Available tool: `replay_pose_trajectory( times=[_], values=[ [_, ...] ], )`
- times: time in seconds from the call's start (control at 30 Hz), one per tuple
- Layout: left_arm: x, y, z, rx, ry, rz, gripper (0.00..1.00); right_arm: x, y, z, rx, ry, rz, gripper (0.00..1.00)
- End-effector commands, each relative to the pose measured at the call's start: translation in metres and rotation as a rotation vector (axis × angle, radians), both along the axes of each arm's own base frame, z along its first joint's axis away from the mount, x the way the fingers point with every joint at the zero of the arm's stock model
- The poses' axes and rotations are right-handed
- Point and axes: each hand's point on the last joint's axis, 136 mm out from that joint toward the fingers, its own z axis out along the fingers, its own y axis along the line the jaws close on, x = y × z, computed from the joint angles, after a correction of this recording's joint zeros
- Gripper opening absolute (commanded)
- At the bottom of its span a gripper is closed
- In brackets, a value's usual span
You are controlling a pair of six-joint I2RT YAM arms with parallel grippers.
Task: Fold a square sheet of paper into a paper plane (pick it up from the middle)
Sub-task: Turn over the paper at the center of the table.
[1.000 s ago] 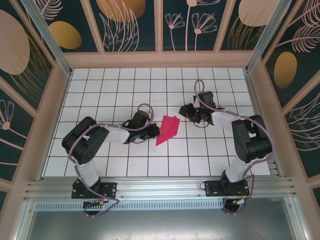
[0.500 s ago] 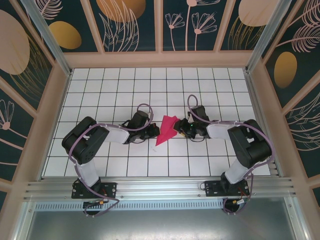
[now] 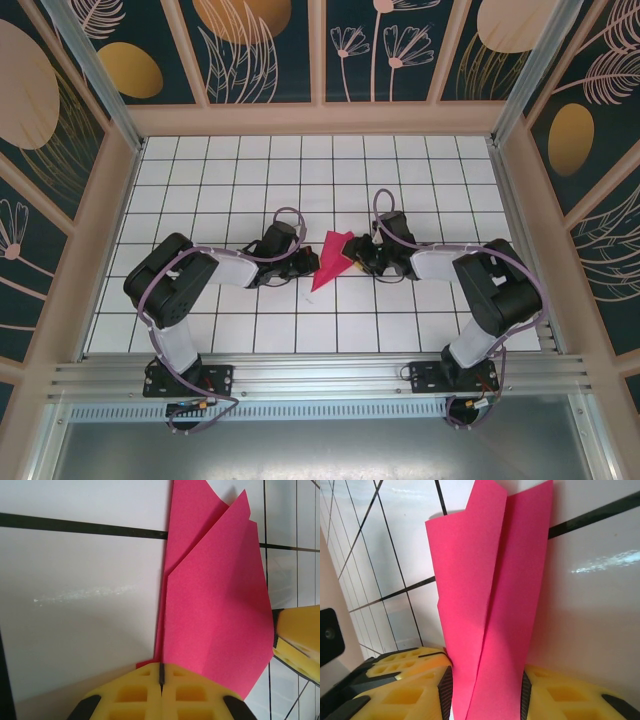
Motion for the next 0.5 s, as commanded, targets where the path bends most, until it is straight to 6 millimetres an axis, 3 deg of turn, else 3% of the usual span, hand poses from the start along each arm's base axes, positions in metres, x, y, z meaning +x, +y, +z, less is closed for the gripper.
replay_pose_trajectory(
  times=[0.0,0.47],
  values=[
    [-0.035,0.022,-0.05,0.103,0.175,0.003,0.0,0.005,0.005,0.005,0.035,-0.022,-0.012,0.4],
    [-0.038,0.015,-0.044,0.048,0.184,-0.009,0.0,0.012,0.038,0.002,0.082,-0.084,0.104,0.38]
  ],
)
